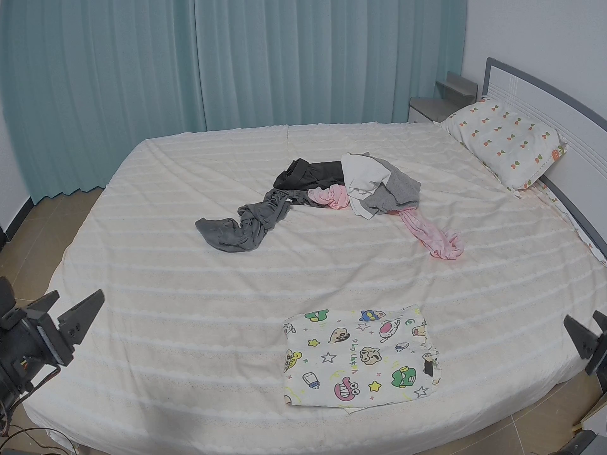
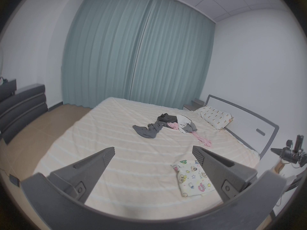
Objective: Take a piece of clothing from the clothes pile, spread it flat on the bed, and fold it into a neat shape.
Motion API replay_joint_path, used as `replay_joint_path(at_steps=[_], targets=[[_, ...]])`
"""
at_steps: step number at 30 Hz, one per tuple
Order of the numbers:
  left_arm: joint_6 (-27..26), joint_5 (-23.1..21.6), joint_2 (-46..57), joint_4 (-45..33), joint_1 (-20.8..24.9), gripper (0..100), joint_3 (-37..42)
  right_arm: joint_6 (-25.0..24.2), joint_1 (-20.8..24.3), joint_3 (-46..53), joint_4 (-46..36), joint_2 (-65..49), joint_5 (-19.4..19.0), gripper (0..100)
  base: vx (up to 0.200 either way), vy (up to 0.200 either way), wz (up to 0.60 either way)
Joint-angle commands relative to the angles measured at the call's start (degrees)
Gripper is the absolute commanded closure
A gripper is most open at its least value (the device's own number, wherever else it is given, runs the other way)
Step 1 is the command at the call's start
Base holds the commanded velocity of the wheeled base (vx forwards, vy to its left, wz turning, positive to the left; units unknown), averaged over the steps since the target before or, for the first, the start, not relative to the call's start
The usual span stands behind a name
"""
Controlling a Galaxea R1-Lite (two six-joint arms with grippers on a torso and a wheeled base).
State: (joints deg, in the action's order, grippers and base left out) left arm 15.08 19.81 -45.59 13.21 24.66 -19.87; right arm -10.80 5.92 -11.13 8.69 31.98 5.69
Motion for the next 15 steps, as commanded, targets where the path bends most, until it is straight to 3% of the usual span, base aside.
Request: replay_joint_path(at_steps=[1,8,12,15], targets=[[-6.91,6.38,16.06,-10.05,-1.72,0,1.06,10.01,-0.48,1.55,-15.72,-26.26,0.2,0,0.0,0.0,0.0],[-6.82,7.08,16.68,-16.82,-8.49,0,0.97,10.71,-0.48,2.96,-15.64,-26.26,1.43,0,0.0,0.0,0.0],[-6.82,7.0,17.73,-18.49,-12.44,0,1.33,10.54,-2.32,4.98,-17.39,-26.97,5.73,0,0.0,0.0,0.0],[-6.91,6.91,20.54,-20.77,-12.71,0,2.56,10.36,-3.55,6.03,-17.31,-27.93,4.68,0,0.0,0.0,0.0]])
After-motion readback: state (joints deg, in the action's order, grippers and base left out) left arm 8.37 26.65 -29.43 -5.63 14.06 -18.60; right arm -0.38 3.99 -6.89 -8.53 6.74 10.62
